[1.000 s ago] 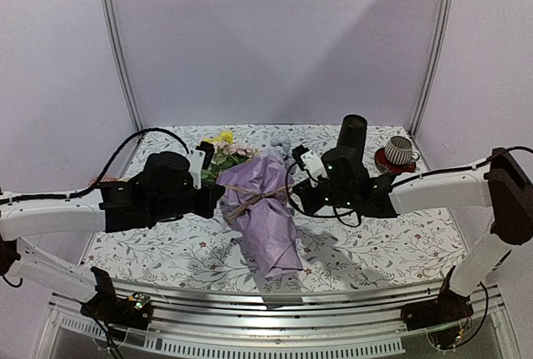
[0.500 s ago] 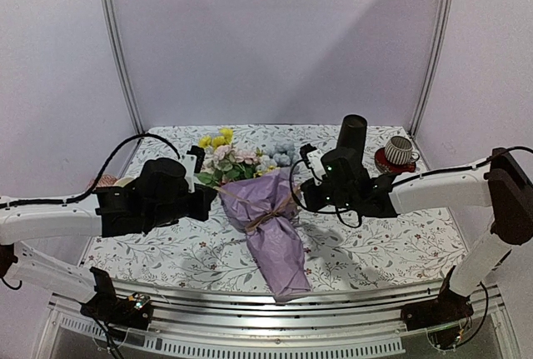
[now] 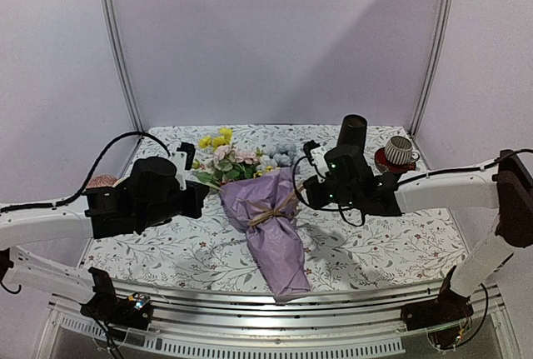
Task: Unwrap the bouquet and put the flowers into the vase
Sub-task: Untie the ribbon from the tied bouquet.
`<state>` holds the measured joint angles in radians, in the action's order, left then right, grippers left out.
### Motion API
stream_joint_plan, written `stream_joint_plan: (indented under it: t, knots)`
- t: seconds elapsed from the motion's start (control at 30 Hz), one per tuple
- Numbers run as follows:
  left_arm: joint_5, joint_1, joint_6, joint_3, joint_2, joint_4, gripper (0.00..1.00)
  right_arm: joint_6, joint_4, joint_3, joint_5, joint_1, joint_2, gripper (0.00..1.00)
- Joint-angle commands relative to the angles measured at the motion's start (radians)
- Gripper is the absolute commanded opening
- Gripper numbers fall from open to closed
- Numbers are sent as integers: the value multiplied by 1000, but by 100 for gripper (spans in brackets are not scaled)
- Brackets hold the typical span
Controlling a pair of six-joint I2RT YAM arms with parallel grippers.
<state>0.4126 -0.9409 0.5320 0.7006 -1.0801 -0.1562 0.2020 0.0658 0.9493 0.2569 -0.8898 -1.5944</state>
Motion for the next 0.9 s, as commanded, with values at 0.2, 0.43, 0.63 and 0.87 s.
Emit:
stream_joint_plan:
  t: [0.2, 0.43, 0.63, 0.87]
  knots:
    - [39, 10, -1, -16, 77, -44, 0, -3, -29, 25, 7, 2, 65, 3]
    - [45, 10, -9, -9, 116, -63, 0, -8, -34, 34, -4, 1, 99, 3]
    - [62, 12, -24, 5, 146, -92, 0, -12, -50, 38, -5, 2, 119, 3]
    - [87, 12, -41, 31, 182, -135, 0, -21, -57, 41, 1, 1, 155, 3]
